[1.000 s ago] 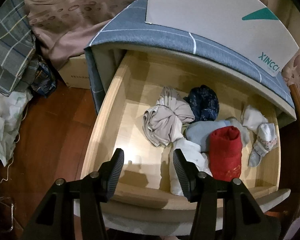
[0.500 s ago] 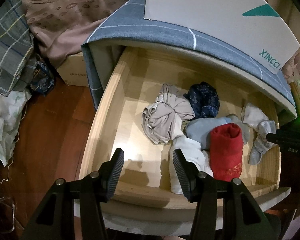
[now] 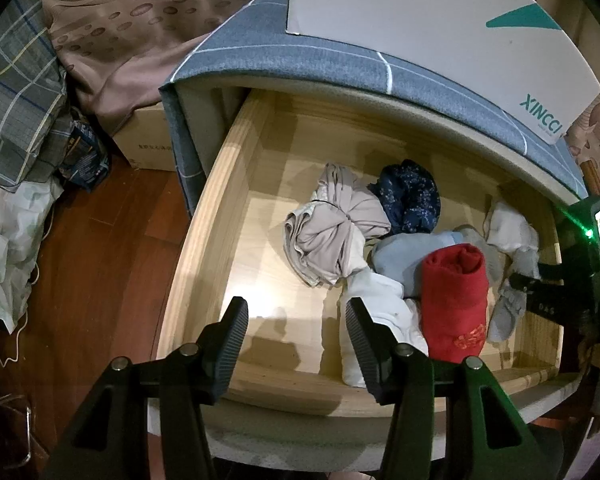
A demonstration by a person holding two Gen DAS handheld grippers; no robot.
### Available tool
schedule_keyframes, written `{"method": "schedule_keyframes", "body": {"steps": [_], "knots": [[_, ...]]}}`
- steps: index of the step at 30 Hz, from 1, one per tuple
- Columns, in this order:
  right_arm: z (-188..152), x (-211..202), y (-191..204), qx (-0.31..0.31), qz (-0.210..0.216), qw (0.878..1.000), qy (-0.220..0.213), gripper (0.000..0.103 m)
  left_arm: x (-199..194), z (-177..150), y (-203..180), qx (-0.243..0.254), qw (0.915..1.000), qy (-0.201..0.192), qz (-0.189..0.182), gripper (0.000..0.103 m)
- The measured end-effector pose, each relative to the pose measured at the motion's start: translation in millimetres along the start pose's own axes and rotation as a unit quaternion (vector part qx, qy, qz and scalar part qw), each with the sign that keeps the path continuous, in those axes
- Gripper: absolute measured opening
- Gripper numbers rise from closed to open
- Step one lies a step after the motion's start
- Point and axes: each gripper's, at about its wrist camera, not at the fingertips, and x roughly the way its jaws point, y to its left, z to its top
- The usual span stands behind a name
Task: Take underwear out of drawer
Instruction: 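Lower the right tool into the drawer and grasp the white floral underwear, then grasp the white rolled underwear with the left tool while the right tool holds the floral underwear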
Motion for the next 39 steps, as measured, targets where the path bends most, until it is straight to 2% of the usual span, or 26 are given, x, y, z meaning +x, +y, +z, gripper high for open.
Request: {"method": "schedule_keyframes", "body": {"steps": [3,11,18,26,27,29,31,33,39], "knots": [[-2.2,5.7,2.0,0.008,0.018,1.000,0.017,0.033,1.1,-0.3,-0.7,0.003,1.0000,0.003,0.002,0.052],[-20.2,10.9,10.9,0.044,0.054,0.996,0.062,0.029,5.4,-1.8,-4.0,0.013,0.9997,0.020,0.003,0.052],[-48.1,13.9,2.2,0.115,0.092,0.984,0.105,0.026,14.6,-5.2,-16.7,0.042,0.9974,0.054,-0.022,0.052],[-65.0,20.5,-3.7,0.149,0.091,0.979,0.101,0.026,32.0,-6.1,-21.9,0.044,0.9903,0.117,-0.060,0.052],[-84.2,16.2,4.4,0.150,0.091,0.980,0.098,0.026,33.3,-5.6,-23.0,0.044,0.9897,0.121,-0.062,0.052],[-88.2,17.3,2.0,0.158,0.098,0.978,0.095,0.026,37.7,-4.0,-26.2,0.040,0.9880,0.132,-0.070,0.052],[-97.6,15.7,-0.6,0.166,0.106,0.976,0.091,0.025,42.6,-2.9,-27.8,0.027,0.9851,0.145,-0.089,0.052],[-91.6,17.1,-3.4,0.160,0.104,0.977,0.092,0.026,47.2,-1.6,-32.6,0.016,0.9811,0.160,-0.108,0.055],[-89.7,18.5,-0.4,0.159,0.105,0.978,0.091,0.026,59.8,4.0,-49.7,0.013,0.9792,0.178,-0.096,0.058]]}}
